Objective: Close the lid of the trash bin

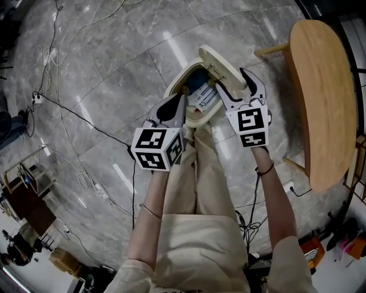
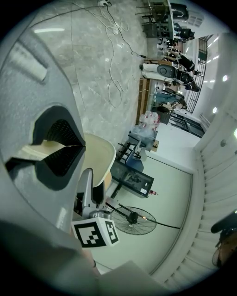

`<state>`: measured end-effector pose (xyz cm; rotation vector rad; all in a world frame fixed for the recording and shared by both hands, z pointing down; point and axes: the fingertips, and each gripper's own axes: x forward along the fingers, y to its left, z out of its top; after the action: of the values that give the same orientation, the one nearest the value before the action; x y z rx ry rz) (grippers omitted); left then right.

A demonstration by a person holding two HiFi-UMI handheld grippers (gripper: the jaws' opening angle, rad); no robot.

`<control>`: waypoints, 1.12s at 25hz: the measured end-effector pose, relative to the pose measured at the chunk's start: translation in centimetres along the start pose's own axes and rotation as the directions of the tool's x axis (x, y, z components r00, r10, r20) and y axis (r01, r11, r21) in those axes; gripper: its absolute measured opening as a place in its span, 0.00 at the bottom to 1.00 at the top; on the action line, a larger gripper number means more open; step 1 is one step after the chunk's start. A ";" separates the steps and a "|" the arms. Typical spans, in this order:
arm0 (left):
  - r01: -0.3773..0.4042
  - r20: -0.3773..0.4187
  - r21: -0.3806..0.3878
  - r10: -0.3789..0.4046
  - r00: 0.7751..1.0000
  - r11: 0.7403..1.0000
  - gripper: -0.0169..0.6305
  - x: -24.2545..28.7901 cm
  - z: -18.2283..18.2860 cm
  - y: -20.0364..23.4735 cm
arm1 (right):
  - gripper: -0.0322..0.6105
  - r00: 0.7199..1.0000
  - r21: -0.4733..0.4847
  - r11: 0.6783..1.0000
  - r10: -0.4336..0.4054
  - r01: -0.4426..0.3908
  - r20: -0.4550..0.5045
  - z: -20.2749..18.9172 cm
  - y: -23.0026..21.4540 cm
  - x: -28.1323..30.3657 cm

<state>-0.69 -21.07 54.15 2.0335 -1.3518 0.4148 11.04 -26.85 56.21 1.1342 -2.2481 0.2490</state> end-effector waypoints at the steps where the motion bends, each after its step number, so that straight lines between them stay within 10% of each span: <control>1: -0.001 0.002 0.000 0.001 1.000 1.000 0.06 -0.1 0.0 0.1 | 0.50 1.000 -0.005 1.000 -0.001 0.001 0.001 0.0 0.2 0.0; 28: 0.086 -0.122 0.047 -0.079 0.989 0.995 0.06 -3.2 -7.1 5.5 | 0.50 0.981 -0.095 0.987 -0.143 0.131 -0.133 -5.1 10.0 1.8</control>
<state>-6.41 -15.45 59.43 2.0644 -1.1919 0.5318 4.56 -19.76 62.33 1.1826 -2.0298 0.1682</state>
